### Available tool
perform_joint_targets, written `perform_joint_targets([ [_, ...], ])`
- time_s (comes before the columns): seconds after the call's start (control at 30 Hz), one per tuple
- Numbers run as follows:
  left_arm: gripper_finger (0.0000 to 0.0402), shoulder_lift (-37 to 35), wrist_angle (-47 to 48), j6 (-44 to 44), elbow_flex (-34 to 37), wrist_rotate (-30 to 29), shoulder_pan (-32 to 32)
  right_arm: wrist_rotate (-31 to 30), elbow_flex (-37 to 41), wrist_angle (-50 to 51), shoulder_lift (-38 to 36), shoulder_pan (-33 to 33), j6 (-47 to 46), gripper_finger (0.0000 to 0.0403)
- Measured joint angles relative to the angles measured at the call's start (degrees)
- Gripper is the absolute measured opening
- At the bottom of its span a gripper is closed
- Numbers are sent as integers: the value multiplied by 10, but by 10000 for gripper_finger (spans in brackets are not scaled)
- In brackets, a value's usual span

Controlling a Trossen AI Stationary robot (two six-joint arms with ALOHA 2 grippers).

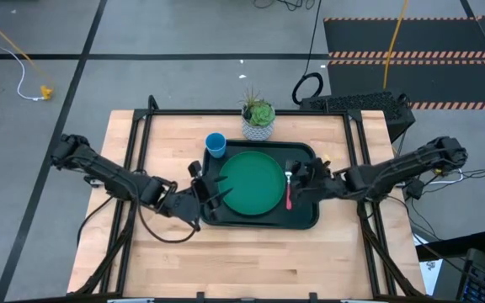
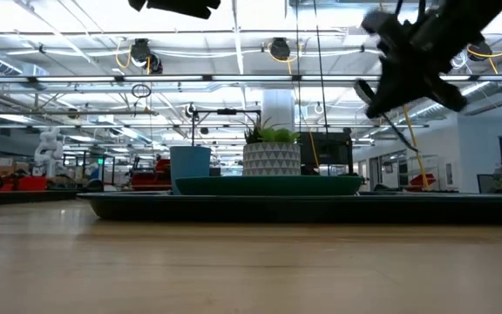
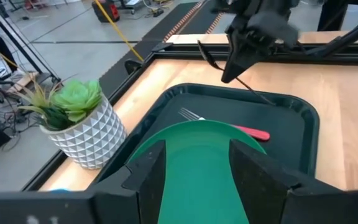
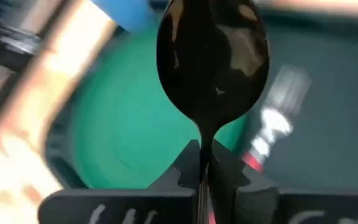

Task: Pick and place plate/cup/fork/spoon on tray
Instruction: Put the black spoon to the right side of the pink fork on the black serving tray

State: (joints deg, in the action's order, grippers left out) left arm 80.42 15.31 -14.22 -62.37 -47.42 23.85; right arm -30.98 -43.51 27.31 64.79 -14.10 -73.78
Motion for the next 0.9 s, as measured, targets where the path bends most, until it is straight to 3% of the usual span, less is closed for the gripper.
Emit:
perform_joint_targets([
  [0.13, 177, 0, -1, -7, 0, 0, 7, 61, 0, 104, 0, 15, -97, 2],
  [0.3, 177, 0, -1, -22, 0, 0, 14, 89, 0, 173, 0, 36, -156, 2],
  [0.53, 177, 0, -16, -27, 0, 0, 16, 132, 0, 144, 14, 64, -173, 5],
  [0.9, 177, 0, -86, 20, 0, 0, 16, 181, 0, 116, 107, 91, -165, 7],
])
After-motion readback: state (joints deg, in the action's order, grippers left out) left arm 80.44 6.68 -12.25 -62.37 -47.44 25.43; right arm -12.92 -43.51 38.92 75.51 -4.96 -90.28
